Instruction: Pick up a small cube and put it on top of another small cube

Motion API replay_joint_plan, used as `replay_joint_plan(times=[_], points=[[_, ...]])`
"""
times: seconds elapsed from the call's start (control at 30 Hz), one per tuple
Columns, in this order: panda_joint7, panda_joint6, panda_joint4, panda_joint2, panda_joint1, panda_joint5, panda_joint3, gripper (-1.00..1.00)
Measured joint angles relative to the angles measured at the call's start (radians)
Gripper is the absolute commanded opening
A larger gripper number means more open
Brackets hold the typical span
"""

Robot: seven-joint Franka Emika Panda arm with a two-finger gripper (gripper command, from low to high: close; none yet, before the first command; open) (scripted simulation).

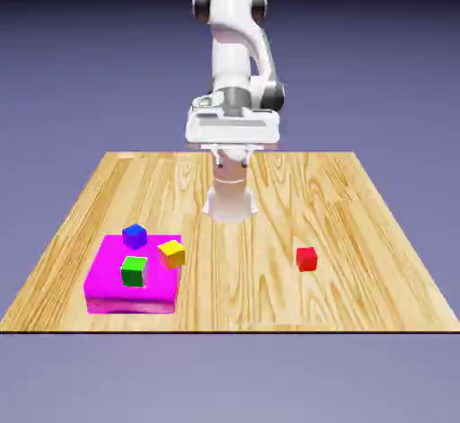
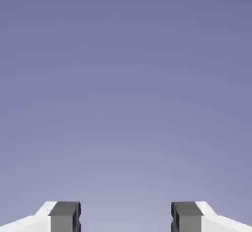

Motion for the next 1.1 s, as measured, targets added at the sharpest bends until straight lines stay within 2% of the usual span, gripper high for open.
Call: replay_joint_plan(times=[0.5,0.57,0.8,0.83,0.9,1.1], points=[[0.513,-0.164,-0.013,0.544,0.418,-0.008,0.124,0.00],[0.529,-0.169,-0.013,0.561,0.438,-0.008,0.129,0.00],[0.599,0.037,0.034,0.815,0.514,-0.102,0.029,0.00],[0.605,0.055,0.038,0.837,0.520,-0.110,0.020,-1.00],[0.606,0.055,0.038,0.837,0.521,-0.111,0.020,-1.00],[0.546,-0.121,-0.002,0.620,0.454,-0.030,0.106,-1.00]])
